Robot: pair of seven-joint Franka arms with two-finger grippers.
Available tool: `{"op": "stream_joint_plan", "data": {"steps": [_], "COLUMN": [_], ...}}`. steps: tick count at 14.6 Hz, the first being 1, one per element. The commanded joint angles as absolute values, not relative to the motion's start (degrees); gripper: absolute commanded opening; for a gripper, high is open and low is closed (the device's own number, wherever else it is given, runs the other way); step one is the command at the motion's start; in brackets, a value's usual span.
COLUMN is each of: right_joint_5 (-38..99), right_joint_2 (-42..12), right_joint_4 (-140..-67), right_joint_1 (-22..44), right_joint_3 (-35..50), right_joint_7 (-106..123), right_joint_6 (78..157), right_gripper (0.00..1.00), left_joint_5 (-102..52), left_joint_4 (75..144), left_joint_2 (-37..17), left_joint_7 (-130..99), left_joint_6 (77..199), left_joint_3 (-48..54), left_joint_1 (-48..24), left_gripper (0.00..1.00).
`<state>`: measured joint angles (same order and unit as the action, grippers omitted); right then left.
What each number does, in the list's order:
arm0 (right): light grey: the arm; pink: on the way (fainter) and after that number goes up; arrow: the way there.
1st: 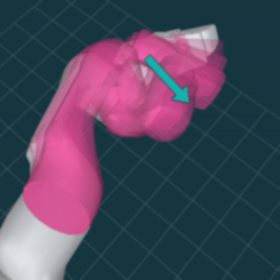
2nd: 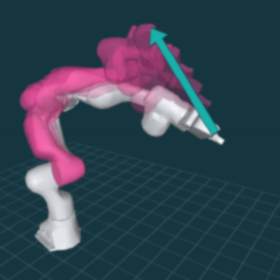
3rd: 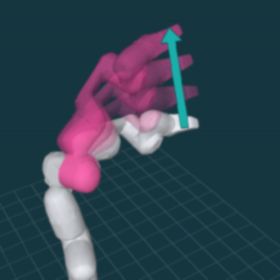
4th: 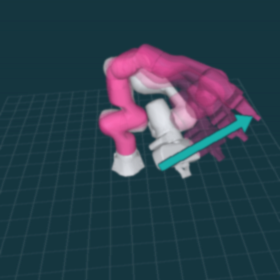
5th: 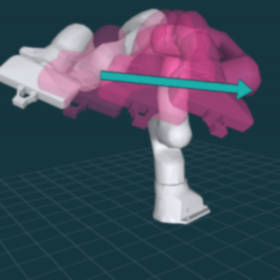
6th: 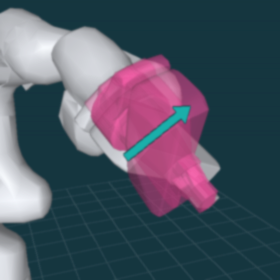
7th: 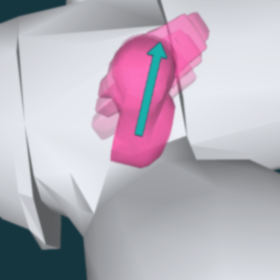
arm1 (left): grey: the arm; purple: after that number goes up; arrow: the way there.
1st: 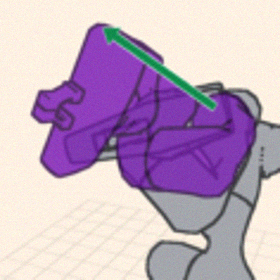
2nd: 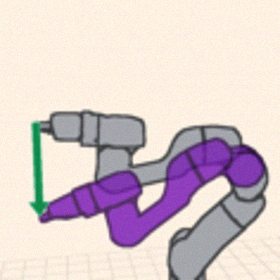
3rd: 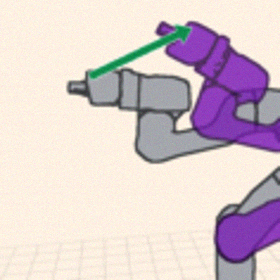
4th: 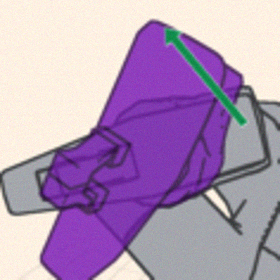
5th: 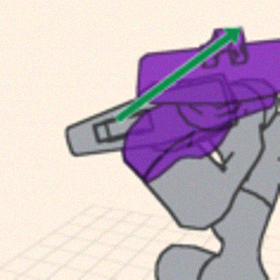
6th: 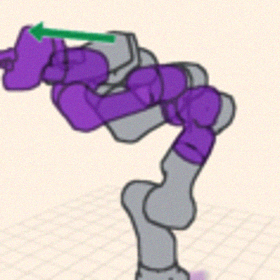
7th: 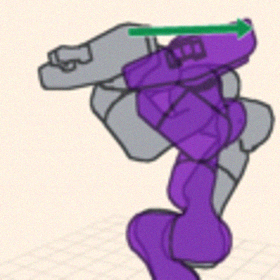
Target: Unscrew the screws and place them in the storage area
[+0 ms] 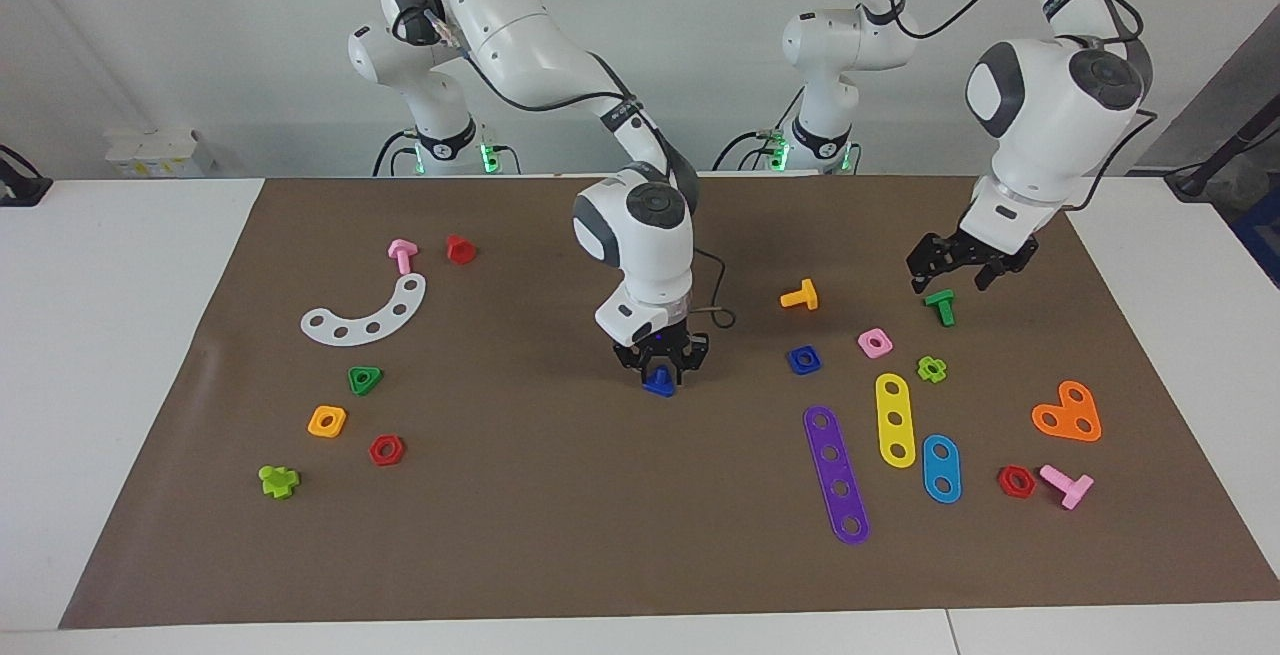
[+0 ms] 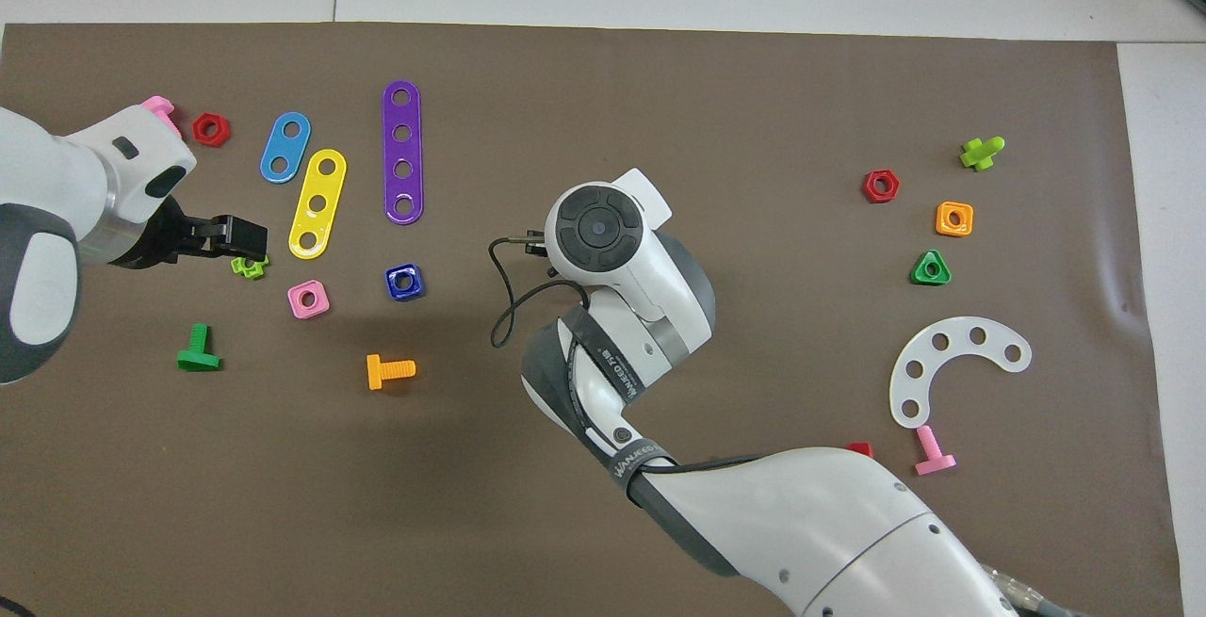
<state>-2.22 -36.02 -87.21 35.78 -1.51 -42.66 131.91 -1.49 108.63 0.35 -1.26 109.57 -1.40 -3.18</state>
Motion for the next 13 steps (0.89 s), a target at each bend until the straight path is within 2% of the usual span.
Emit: {"op": "stream_joint_plan", "data": {"steps": [1, 2, 4, 5, 6, 13], "right_joint_5": [-3.3, -3.5, -3.8, -3.9, -4.3, -5.1], "right_joint_2": [-35.7, -35.7, -35.6, -35.6, -35.7, -34.1], "right_joint_4": [-88.2, -88.7, -88.8, -88.9, -88.8, -87.6], "right_joint_1": [35.9, 35.9, 35.9, 35.9, 35.8, 34.9], "right_joint_3": [-1.7, -1.7, -1.7, -1.7, -1.7, -2.6], "right_joint_7": [-42.2, -42.2, -42.1, -42.0, -41.4, -42.2], "right_joint_6": [133.3, 133.4, 133.3, 133.3, 133.2, 131.5], "right_gripper": [0.51, 0.49, 0.39, 0.27, 0.0, 0.0], "left_joint_5": [-2.3, -1.9, -1.5, 0.1, 2.0, 1.9], "left_joint_4": [108.3, 105.9, 100.1, 99.0, 99.0, 98.8], "left_joint_2": [4.5, 4.6, 3.9, 4.0, 4.4, 6.2], "left_joint_7": [-1.8, -1.8, -2.5, -2.8, -2.9, -3.4], "left_joint_6": [105.7, 102.0, 94.3, 92.1, 91.1, 90.3], "left_joint_3": [-1.0, -1.0, -1.0, -0.9, -0.4, 0.8], "left_joint_1": [-2.3, -2.3, -2.4, -2.9, -3.2, -3.3], "left_gripper": [1.0, 1.0, 1.0, 1.0, 1.0, 1.0]}}
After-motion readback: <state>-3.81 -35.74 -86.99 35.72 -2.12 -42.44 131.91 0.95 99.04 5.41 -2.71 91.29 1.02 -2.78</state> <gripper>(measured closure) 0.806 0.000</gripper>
